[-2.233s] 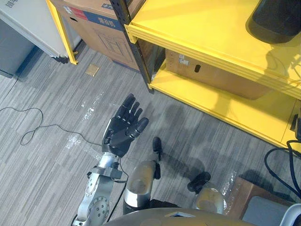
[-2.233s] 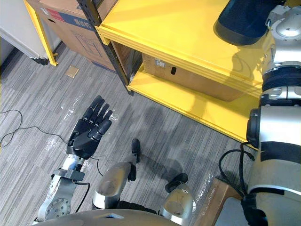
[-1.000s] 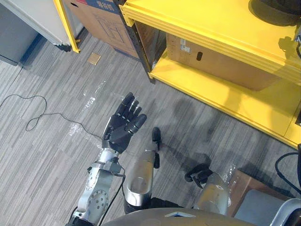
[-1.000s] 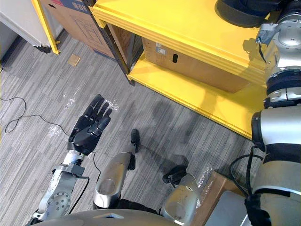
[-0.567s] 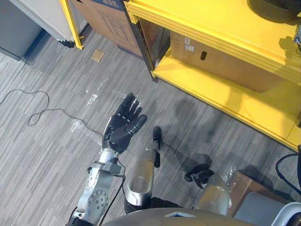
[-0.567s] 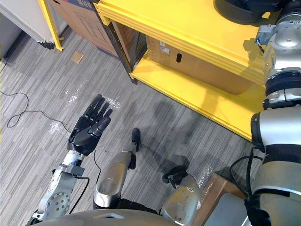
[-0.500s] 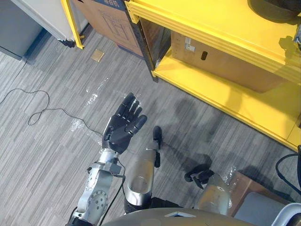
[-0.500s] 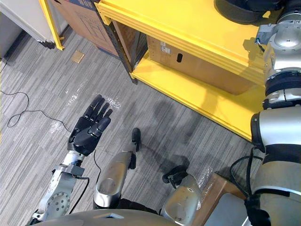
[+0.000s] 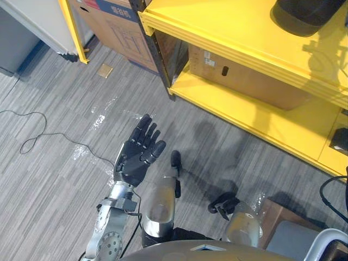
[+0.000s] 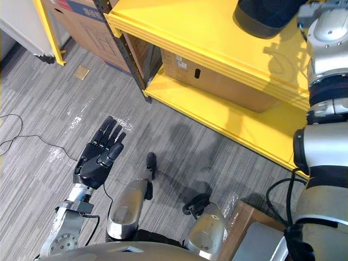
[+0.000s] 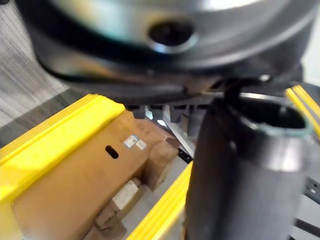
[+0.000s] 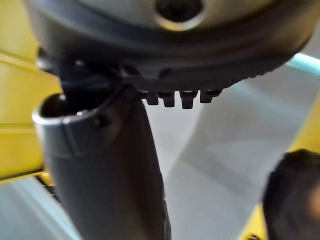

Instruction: Walk over and take three plastic housings, then place them on the shelf

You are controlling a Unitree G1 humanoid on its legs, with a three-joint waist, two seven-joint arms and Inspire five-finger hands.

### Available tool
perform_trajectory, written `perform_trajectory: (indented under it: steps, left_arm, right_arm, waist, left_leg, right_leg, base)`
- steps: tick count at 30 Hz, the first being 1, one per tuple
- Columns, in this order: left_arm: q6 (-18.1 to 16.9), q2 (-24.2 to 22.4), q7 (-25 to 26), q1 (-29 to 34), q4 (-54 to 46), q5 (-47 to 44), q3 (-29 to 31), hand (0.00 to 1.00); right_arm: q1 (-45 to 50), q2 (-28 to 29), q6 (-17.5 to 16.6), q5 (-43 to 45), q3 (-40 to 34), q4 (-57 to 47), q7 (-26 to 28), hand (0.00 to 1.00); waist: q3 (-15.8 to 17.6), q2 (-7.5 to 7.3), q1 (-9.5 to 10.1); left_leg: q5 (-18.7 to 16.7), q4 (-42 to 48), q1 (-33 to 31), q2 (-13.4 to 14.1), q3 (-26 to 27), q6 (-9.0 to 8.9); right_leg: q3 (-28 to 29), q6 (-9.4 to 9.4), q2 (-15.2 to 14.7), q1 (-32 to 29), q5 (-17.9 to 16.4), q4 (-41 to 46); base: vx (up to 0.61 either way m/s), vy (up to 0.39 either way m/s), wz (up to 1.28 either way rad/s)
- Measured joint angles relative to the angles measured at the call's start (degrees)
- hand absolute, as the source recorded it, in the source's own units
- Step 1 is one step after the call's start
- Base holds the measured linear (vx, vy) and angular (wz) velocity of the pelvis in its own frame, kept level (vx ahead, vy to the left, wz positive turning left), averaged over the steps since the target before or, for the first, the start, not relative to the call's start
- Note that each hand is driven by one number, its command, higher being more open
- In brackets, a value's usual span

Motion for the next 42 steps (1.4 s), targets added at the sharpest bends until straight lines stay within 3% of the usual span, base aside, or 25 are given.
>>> perform_trajectory:
  steps: [2, 6, 7, 10, 17, 25, 31, 36, 39, 42]
  left_arm:
    - [-0.1, -0.3, 0.2, -0.2, -1.6, 0.3, 1.5, 1.0]
    - [-1.5, -0.4, 2.1, 0.1, -6.2, 3.5, 5.1, 1.0]
    - [-1.6, -0.5, 3.5, -0.6, -6.9, 5.2, 6.2, 1.0]
    - [-1.6, -1.4, 7.2, -1.2, -9.6, 7.9, 8.8, 1.0]
    - [-1.8, -5.5, 14.4, -1.6, -15.1, 13.0, 18.1, 1.0]
    - [-1.6, -6.6, 10.6, -0.6, -19.5, 18.3, 19.8, 1.0]
    - [1.7, -4.5, 10.7, -6.6, -17.5, 19.0, 16.8, 1.0]
    - [5.3, -4.0, 17.6, -13.2, -6.7, 28.3, 10.5, 1.0]
    - [6.0, -3.1, 24.8, -18.0, 4.1, 30.0, 10.2, 1.0]
    - [5.9, -2.8, 30.2, -20.5, 6.8, 29.5, 11.4, 1.0]
  right_arm:
    - [5.9, -0.3, -0.7, -0.4, -3.5, -9.7, 1.3, 1.0]
    - [21.3, 4.0, -0.5, -2.7, -10.1, -24.5, 4.6, 1.0]
    - [28.1, 7.0, 0.2, -3.6, -12.3, -28.7, 5.9, 1.0]
    - [41.9, 13.5, 3.8, -4.9, -17.1, -37.3, 8.0, 1.0]
    - [64.1, 24.9, 11.2, -4.7, -26.7, -51.5, 10.1, 1.0]
    - [80.3, 33.0, 12.2, -2.2, -31.3, -59.5, 11.6, 1.0]
    - [90.1, 35.7, 12.2, 2.6, -31.7, -64.6, 14.9, 1.0]
    - [94.0, 36.0, 12.2, 4.3, -31.4, -66.2, 18.6, 1.0]
    - [96.0, 35.9, 12.2, 5.5, -30.9, -66.2, 21.0, 1.0]
    - [97.2, 35.9, 12.2, 7.8, -30.9, -65.2, 21.8, 1.0]
  waist:
    - [-0.4, -0.82, -0.29]
    - [-4.1, -4.44, -0.68]
    - [-5.8, -5.52, -1.08]
    - [-8.4, -6.78, -2.61]
    - [-13.0, -6.76, -5.89]
    - [-17.6, -5.97, -10.58]
    - [-18.2, -5.51, -13.86]
    - [-19.2, -5.87, -15.98]
    - [-19.4, -6.28, -17.74]
    - [-19.5, -6.77, -18.34]
  left_leg:
    - [-0.5, -1.3, 2.8, -0.5, 0.5, 0.04]
    - [-0.8, -3.6, 5.4, -0.8, 1.8, 0.09]
    - [-0.8, -5.1, 6.8, -1.3, 2.2, 0.13]
    - [-1.7, -5.2, 8.7, -2.4, 2.8, 0.53]
    - [-3.6, -5.5, 11.1, -2.6, 5.3, 0.34]
    - [-5.6, -5.5, 13.1, -2.2, 9.8, 0.04]
    - [-6.7, -5.5, 14.4, -1.2, 14.8, -0.54]
    - [-6.7, -5.5, 14.6, -0.3, 19.0, -0.55]
    - [-6.8, -5.4, 14.7, 0.3, 21.4, -0.69]
    - [-7.0, -5.4, 14.7, 0.5, 23.0, -0.88]
  right_leg:
    - [0.0, 0.88, 0.3, 2.8, 0.8, -2.2]
    - [0.1, 2.13, 1.1, 5.2, 2.5, -6.4]
    - [0.0, 2.92, 1.3, 6.6, 3.2, -8.3]
    - [-0.2, 4.35, 1.4, 9.7, 5.1, -12.1]
    - [0.5, 5.39, 3.3, 13.6, 9.1, -19.9]
    - [5.1, 5.53, 4.1, 13.5, 10.9, -23.0]
    - [10.0, 5.07, 5.4, 11.9, 12.5, -25.3]
    - [14.4, 4.41, 6.5, 9.0, 13.8, -25.9]
    - [16.5, 4.05, 7.1, 7.6, 14.5, -26.5]
    - [18.2, 3.83, 7.4, 6.3, 14.9, -26.5]
  base:
    - [0.1, 0.03, -0.08]
    - [0.13, 0.019, -0.08]
    - [0.12, 0.01, -0.07]
    - [0.17, 0.039, -0.02]
    - [0.04, 0.018, -0.14]
    - [0.0, 0.003, -0.3]
    - [0.0, 0.009, -0.45]
    - [0.02, 0.003, -0.44]
    - [0.02, 0.003, -0.38]
    - [0.0, 0.0, -0.28]
